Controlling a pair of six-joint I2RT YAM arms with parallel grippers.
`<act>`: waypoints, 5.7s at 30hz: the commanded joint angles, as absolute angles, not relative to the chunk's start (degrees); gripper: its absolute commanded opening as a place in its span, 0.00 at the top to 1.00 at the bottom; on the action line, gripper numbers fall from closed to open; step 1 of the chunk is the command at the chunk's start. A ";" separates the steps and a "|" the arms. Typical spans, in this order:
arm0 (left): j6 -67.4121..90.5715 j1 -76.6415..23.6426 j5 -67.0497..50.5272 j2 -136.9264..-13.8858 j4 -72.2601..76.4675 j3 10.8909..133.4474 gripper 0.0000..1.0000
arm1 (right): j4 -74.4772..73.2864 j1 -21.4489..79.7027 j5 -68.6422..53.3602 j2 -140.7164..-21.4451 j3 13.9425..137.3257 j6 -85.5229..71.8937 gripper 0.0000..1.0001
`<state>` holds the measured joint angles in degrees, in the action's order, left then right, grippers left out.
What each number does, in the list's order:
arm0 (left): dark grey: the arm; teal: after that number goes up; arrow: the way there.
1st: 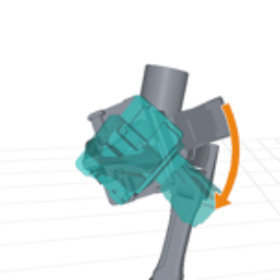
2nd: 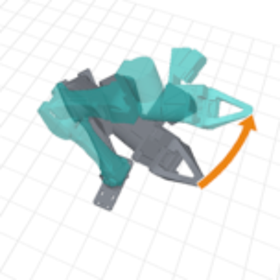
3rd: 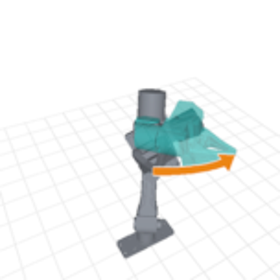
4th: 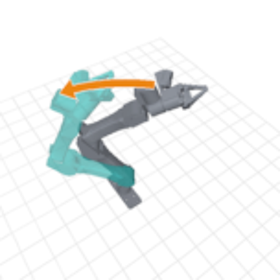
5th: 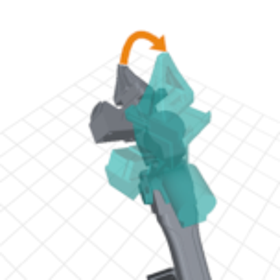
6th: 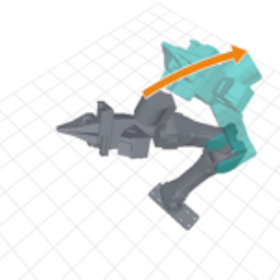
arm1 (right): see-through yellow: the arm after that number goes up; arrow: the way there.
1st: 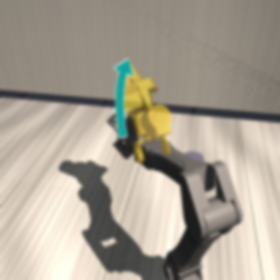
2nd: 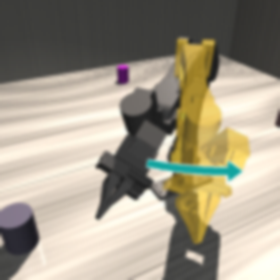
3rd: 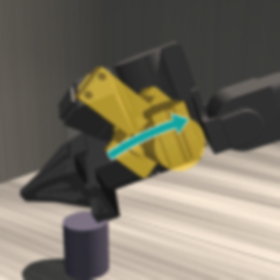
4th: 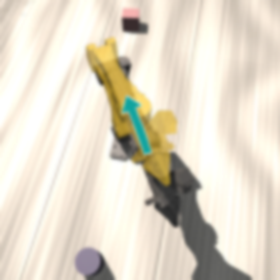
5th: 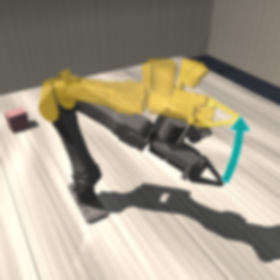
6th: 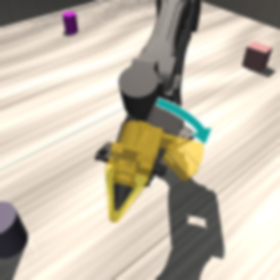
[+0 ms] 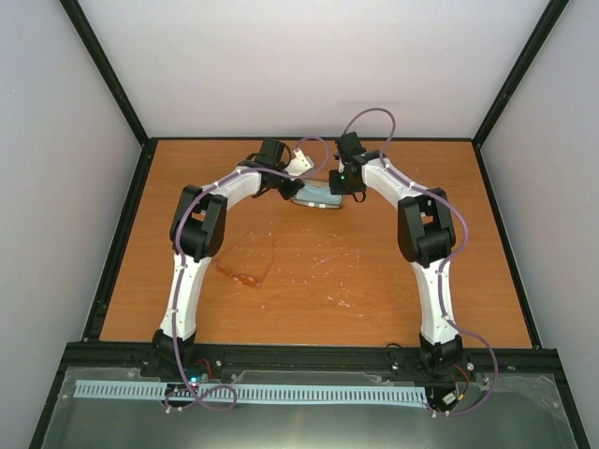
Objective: Organize the sunglasses
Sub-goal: Place the glasses cleaning cloth in the sunglasses case, then move the sunglasses to the center of the board.
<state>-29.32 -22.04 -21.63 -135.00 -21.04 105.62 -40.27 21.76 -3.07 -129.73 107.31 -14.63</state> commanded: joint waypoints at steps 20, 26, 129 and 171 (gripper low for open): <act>-27.16 -20.57 -19.57 -132.67 -16.65 105.04 0.99 | -37.60 21.44 1.33 -130.00 108.18 -15.02 0.97; -26.81 -20.56 -18.95 -132.64 -15.76 103.84 0.98 | -38.36 21.45 1.00 -131.34 109.11 -15.27 0.97; -39.34 28.74 -36.73 -85.58 -32.10 53.18 0.10 | -66.68 62.75 -11.73 -139.75 126.67 -0.50 0.52; -39.19 28.75 -39.03 -86.79 -30.56 52.77 0.11 | -65.93 47.28 11.87 -114.36 101.05 -6.63 0.31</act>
